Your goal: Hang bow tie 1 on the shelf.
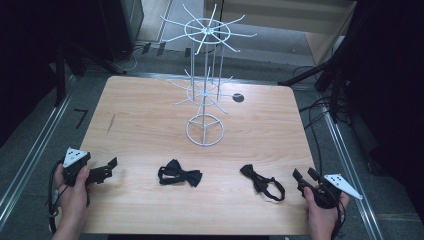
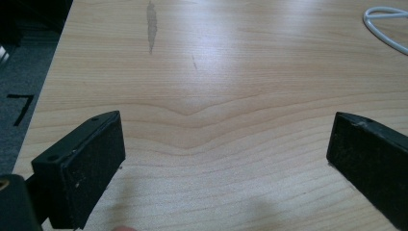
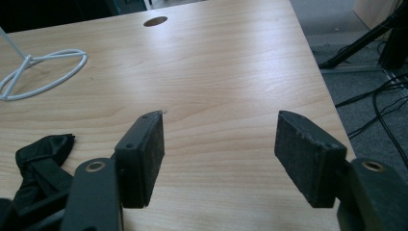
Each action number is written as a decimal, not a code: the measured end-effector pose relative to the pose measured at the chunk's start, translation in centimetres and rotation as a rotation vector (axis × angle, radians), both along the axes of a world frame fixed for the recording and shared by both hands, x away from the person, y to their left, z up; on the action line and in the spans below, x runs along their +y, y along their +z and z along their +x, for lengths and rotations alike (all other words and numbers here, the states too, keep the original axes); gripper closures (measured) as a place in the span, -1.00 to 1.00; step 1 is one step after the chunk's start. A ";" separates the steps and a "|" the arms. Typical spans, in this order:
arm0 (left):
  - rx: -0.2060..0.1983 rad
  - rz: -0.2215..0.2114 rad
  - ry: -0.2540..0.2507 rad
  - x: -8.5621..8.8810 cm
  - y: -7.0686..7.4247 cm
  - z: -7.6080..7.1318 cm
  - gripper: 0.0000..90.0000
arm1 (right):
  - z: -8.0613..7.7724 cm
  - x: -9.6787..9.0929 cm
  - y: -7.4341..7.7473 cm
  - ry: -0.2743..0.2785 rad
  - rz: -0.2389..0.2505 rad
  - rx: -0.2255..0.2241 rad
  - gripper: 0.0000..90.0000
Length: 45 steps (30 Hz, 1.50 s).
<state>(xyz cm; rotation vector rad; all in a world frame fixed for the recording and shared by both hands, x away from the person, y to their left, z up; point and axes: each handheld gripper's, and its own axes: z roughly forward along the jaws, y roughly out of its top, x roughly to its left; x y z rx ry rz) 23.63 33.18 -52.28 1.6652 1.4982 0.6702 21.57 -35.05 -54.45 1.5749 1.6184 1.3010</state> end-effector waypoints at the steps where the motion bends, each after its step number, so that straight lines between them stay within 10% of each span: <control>1: -0.003 0.000 0.001 -0.1 0.0 0.0 -1.00 | 0.0 0.2 0.1 0.006 -0.009 -0.005 -0.19; 45: -0.006 -0.005 -0.008 -0.3 0.0 -0.1 -1.00 | 0.9 12.8 4.8 0.307 -0.092 -0.043 -0.10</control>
